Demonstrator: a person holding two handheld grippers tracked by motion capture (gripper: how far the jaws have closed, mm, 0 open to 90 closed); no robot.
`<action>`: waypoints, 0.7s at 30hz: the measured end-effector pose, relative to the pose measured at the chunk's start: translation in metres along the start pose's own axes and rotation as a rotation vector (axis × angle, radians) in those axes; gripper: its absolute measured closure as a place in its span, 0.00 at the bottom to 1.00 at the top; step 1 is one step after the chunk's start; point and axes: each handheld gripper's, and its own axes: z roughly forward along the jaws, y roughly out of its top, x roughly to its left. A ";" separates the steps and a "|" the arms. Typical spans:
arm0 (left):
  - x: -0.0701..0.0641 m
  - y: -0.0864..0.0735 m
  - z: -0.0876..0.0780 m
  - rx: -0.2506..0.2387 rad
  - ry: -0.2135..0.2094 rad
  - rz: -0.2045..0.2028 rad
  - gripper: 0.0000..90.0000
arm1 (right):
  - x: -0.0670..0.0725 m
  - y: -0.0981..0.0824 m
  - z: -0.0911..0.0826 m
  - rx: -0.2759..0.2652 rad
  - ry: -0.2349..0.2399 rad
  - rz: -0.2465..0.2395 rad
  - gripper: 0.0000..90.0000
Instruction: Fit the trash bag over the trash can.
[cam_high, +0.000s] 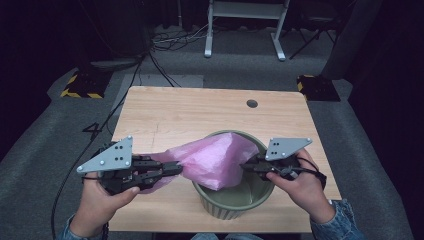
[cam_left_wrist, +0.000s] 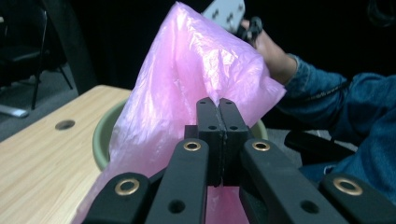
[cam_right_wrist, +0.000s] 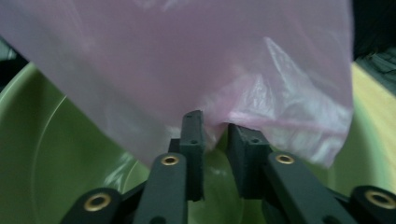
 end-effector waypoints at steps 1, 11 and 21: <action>0.000 0.000 0.000 0.000 0.000 0.000 1.00 | 0.000 0.000 0.000 0.000 0.000 0.000 0.87; 0.006 -0.008 0.023 0.210 0.068 -0.022 1.00 | 0.005 -0.002 -0.001 0.077 -0.066 -0.002 0.45; 0.008 -0.008 0.025 0.241 0.088 -0.030 1.00 | -0.002 -0.009 -0.016 0.033 -0.158 0.033 0.36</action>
